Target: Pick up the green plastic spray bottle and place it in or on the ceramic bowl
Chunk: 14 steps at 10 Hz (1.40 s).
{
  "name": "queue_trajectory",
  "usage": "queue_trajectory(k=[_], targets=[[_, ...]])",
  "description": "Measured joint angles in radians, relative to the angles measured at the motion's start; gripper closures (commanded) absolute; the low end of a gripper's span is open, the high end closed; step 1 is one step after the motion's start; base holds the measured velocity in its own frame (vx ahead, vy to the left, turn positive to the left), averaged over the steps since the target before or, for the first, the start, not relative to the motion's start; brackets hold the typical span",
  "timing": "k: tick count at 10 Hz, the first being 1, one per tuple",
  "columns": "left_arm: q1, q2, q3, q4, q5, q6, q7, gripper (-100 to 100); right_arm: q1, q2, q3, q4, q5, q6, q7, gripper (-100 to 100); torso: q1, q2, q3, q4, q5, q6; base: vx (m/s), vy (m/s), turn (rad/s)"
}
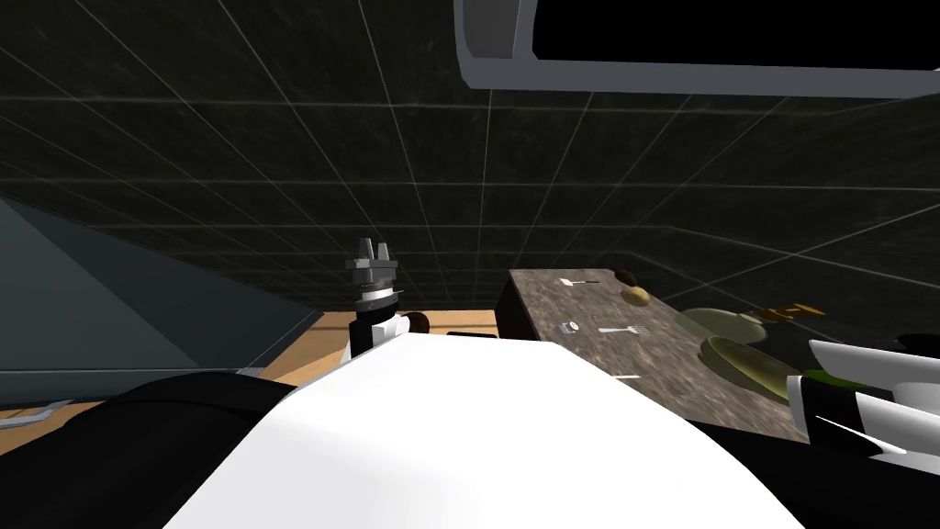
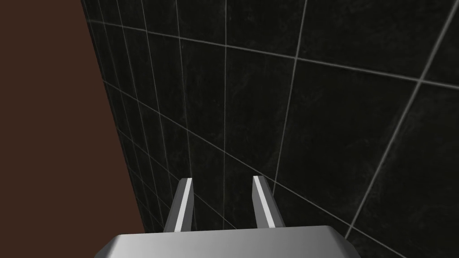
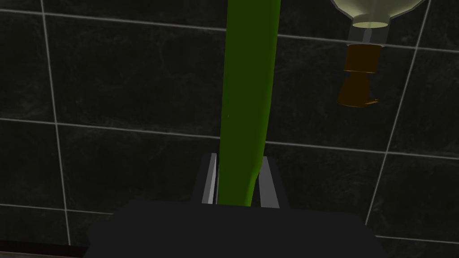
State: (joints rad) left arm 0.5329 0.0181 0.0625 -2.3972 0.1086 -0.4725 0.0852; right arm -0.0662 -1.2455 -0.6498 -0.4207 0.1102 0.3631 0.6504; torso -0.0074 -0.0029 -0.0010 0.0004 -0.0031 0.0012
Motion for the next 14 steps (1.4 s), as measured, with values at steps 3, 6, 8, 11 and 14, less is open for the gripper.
queue_trajectory(k=[3, 6, 8, 11, 14], targets=[[0.000, 0.000, 0.000, 0.000, 0.000, 0.000, 0.000, 0, 0.000, 0.000, 0.000, 0.000, 0.000, 0.000, 0.000, -100, 0.007, 0.001, 0.000, 0.000, 0.002, 0.000, 0.000, -0.002, 0.000], [0.000, 0.000, 0.000, 0.000, 0.000, 0.000, 0.000, 0, 0.000, 0.000, 0.000, 0.000, 0.000, 0.000, 0.000, -100, 0.007, 0.001, 0.001, 0.000, 0.002, 0.000, -0.017, 0.000, 0.052], [0.000, 0.000, 0.000, 0.000, 0.000, 0.000, 0.000, 0, -0.022, -0.028, -0.011, 0.001, -0.007, 0.037, 0.029, -100, 0.007, 0.006, 0.003, 0.001, 0.002, 0.000, -0.103, -0.009, 0.120], [0.000, 0.000, 0.000, 0.000, 0.000, 0.000, 0.000, 0, -0.015, -0.055, -0.037, -0.032, -0.038, 0.101, 0.072, -100, 0.008, 0.005, 0.003, 0.001, 0.002, 0.000, -0.063, 0.005, 0.058], [0.000, 0.000, 0.000, 0.000, 0.000, 0.000, 0.000, 0, -0.055, -0.088, -0.035, 0.013, -0.039, 0.106, 0.100, 0, 0.007, 0.003, 0.002, 0.001, 0.002, 0.001, -0.031, 0.000, 0.040]])
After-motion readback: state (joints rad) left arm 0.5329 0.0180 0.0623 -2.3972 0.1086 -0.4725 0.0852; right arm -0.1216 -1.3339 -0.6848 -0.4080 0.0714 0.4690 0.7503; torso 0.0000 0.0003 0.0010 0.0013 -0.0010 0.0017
